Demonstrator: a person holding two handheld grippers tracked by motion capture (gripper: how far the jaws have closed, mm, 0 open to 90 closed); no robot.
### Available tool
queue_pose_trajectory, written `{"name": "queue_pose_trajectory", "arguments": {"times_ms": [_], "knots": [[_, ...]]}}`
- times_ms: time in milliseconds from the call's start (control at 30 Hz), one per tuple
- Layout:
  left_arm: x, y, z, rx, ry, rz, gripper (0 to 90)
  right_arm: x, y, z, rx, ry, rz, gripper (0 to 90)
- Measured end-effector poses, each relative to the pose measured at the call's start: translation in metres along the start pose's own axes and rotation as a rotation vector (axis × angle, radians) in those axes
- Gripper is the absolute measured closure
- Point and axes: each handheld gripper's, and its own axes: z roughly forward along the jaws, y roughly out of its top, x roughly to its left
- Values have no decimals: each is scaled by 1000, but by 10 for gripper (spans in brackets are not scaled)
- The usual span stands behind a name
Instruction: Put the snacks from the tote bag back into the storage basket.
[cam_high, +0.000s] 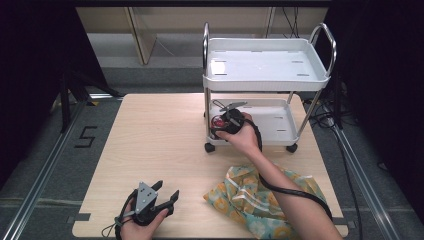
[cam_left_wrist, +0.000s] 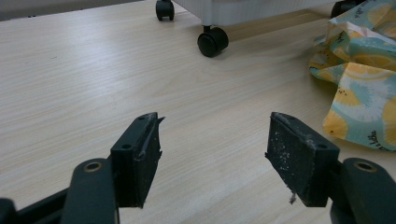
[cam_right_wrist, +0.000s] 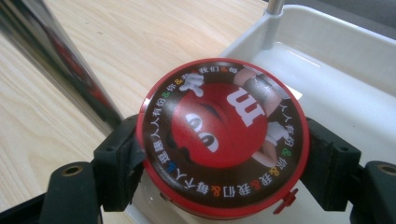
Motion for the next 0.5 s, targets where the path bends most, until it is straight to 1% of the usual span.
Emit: {"name": "queue_pose_trajectory", "arguments": {"times_ms": [33,100,133,167,200,233,267,300,400,467,500], "knots": [[0,0,0,-1,0,0,342,2,0,-1,8,-8,14,260],[-1,0,0,-2,3,-6,341,2,0,0,5,2,22,259],[-1,0,-1,1,7,-4,341,3,0,0,-4,37,40,257],[-1,0,0,-9,3,-10,342,2,0,1,2,11,37,257],[0,0,-1,4,3,2,341,0,0,1,-1,19,1,257],[0,0,0,-3,2,-6,341,1,0,0,6,17,25,256],[0,0,-1,-2,2,-4,341,1,0,0,6,20,23,255],[0,0,0,-3,2,-5,341,1,0,0,10,4,28,253],[0,0,-1,2,6,0,341,1,0,0,12,0,25,253],[-1,0,0,-8,2,-10,341,1,0,1,12,3,24,251],[0,0,-1,5,3,2,341,1,0,1,15,4,25,251]]}}
